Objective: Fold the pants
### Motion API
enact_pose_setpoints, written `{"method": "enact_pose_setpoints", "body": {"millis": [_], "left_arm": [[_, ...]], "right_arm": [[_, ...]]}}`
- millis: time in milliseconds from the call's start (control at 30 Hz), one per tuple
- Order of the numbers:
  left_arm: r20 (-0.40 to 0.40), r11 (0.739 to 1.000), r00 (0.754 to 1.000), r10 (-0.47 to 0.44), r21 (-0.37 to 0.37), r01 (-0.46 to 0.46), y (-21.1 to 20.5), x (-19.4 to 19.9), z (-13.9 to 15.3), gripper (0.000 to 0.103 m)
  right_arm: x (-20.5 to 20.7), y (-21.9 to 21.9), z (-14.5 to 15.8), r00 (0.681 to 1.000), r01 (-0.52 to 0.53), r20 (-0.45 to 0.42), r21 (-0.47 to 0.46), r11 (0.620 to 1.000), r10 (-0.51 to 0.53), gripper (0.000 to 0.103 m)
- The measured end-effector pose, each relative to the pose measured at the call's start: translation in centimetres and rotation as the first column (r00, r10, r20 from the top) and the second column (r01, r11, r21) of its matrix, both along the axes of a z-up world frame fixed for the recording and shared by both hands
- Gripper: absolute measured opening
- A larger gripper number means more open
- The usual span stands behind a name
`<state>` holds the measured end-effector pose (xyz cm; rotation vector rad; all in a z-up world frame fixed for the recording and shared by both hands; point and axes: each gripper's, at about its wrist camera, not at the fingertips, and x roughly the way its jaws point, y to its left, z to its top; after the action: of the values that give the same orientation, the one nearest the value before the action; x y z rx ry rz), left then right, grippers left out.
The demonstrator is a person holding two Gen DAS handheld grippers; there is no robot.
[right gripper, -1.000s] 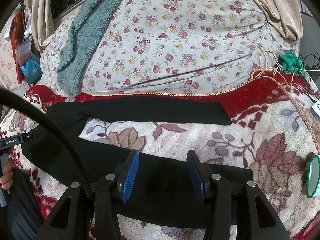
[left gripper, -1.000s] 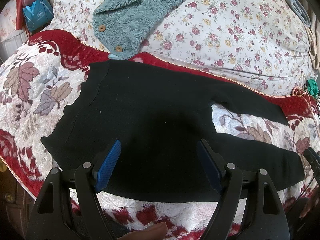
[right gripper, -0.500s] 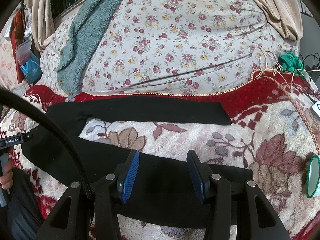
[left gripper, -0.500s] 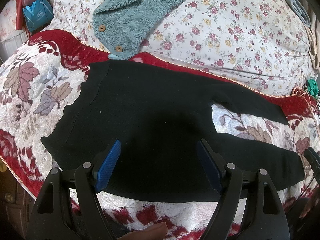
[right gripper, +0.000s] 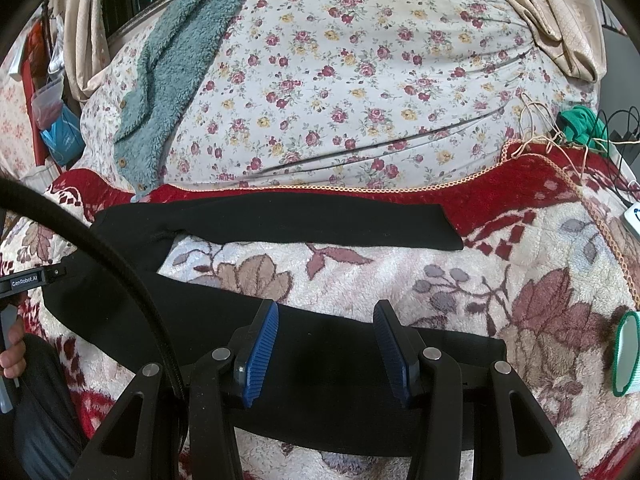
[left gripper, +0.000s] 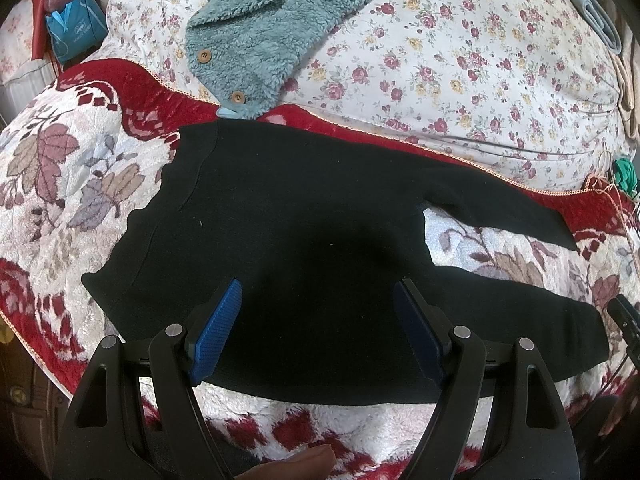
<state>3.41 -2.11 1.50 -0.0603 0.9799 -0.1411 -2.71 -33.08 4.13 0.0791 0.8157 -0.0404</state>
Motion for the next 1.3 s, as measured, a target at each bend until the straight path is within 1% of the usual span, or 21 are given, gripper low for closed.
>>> {"method": "enact_pose_setpoints", "body": {"millis": [1033, 1133, 1300], "left_arm": [[-0.001, 1.000, 1.000, -0.003, -0.004, 0.003, -0.1, 0.0, 0.0, 0.079], [-0.001, 1.000, 1.000, -0.009, 0.003, 0.009, -0.4, -0.1, -0.2, 0.079], [0.001, 1.000, 1.000, -0.020, -0.006, 0.020, -1.5, -0.2, -0.1, 0.079]], "right_arm": [[0.0, 0.0, 0.0, 1.000, 0.000, 0.001, -0.003, 1.000, 0.000, 0.047], [0.0, 0.0, 0.0, 1.000, 0.000, 0.001, -0.002, 1.000, 0.000, 0.048], [0.0, 0.0, 0.0, 1.000, 0.001, 0.004, 0.000, 1.000, -0.001, 0.047]]}}
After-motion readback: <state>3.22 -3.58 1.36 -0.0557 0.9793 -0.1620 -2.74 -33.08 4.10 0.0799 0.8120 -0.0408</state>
